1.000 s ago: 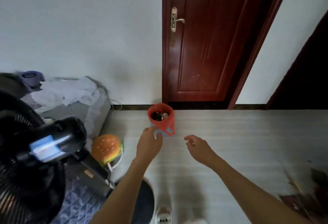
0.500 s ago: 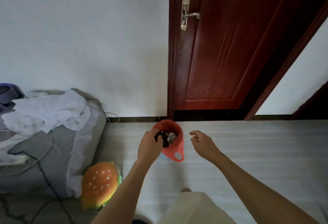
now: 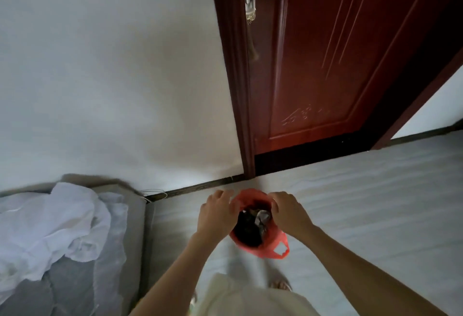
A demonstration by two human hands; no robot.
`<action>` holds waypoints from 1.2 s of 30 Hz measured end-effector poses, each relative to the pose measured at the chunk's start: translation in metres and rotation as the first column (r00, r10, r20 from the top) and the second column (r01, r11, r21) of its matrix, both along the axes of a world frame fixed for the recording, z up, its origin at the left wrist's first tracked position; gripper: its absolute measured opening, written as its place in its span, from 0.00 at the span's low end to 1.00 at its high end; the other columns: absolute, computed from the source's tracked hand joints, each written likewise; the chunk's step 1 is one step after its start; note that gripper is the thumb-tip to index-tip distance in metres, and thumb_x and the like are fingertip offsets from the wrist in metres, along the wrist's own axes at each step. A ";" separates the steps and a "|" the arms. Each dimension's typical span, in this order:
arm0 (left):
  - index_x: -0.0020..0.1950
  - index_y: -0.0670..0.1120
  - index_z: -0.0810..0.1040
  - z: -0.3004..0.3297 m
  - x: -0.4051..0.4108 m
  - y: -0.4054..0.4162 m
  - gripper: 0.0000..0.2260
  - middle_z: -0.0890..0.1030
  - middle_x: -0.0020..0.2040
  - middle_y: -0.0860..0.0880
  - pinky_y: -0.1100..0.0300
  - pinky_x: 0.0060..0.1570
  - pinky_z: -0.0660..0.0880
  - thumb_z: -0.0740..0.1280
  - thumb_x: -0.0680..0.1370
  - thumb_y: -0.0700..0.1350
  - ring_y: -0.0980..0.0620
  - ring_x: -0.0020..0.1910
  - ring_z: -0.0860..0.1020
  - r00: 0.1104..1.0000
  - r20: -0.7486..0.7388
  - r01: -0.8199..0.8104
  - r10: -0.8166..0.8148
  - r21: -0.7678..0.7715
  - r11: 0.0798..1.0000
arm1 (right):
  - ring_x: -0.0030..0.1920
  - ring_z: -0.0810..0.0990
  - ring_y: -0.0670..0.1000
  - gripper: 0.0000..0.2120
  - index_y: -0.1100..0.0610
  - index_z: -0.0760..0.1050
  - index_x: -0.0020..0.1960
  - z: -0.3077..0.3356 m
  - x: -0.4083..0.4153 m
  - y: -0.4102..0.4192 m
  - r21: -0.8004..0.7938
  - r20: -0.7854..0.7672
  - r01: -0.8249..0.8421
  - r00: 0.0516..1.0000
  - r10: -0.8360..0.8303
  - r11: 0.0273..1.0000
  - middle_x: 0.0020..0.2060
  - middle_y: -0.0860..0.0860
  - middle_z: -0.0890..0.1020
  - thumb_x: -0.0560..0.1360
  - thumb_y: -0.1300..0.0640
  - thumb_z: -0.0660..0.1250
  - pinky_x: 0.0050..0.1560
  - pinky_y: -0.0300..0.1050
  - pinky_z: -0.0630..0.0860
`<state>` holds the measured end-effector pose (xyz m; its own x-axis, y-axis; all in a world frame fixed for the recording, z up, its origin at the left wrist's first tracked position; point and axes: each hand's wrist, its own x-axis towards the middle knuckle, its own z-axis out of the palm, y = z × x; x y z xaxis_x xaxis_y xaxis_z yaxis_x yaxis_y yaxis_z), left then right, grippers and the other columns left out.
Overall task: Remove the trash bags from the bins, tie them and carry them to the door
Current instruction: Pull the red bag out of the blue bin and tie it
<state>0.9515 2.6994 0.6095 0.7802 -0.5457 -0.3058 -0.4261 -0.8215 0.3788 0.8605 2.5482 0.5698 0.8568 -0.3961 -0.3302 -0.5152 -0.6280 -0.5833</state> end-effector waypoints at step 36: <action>0.71 0.40 0.63 -0.565 0.260 -0.067 0.19 0.70 0.65 0.35 0.47 0.59 0.69 0.52 0.82 0.45 0.37 0.62 0.71 0.953 0.184 0.283 -0.240 -0.263 0.922 | 0.62 0.70 0.63 0.26 0.59 0.49 0.74 -0.531 0.139 0.007 -0.212 0.108 0.766 0.636 -0.764 0.607 0.66 0.60 0.67 0.78 0.63 0.52 0.58 0.55 0.69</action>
